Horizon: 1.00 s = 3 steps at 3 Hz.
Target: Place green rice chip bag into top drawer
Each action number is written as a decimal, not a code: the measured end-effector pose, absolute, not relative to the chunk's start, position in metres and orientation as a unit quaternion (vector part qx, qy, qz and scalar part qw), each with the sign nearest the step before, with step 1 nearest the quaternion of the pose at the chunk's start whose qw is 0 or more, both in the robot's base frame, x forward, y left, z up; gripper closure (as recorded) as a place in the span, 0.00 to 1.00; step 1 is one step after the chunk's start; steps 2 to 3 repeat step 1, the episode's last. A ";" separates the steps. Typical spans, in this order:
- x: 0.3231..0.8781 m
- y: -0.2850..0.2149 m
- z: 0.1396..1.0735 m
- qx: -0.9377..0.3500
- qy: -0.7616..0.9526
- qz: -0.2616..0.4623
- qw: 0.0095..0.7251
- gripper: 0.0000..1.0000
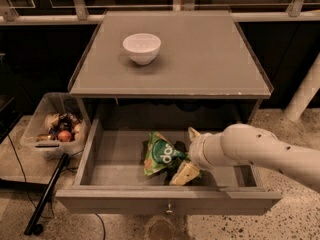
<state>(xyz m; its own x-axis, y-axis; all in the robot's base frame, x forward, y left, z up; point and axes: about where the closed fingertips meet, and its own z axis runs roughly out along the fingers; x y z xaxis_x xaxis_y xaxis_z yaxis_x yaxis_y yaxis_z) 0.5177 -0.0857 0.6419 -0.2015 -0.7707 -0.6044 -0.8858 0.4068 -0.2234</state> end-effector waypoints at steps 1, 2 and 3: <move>0.518 -0.086 0.642 -0.538 0.770 0.087 0.332 0.00; 0.518 -0.086 0.642 -0.538 0.770 0.087 0.332 0.00; 0.518 -0.086 0.642 -0.538 0.770 0.087 0.332 0.00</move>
Offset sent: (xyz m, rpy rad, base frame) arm 0.0000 0.0000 0.0000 0.0000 0.0000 0.0000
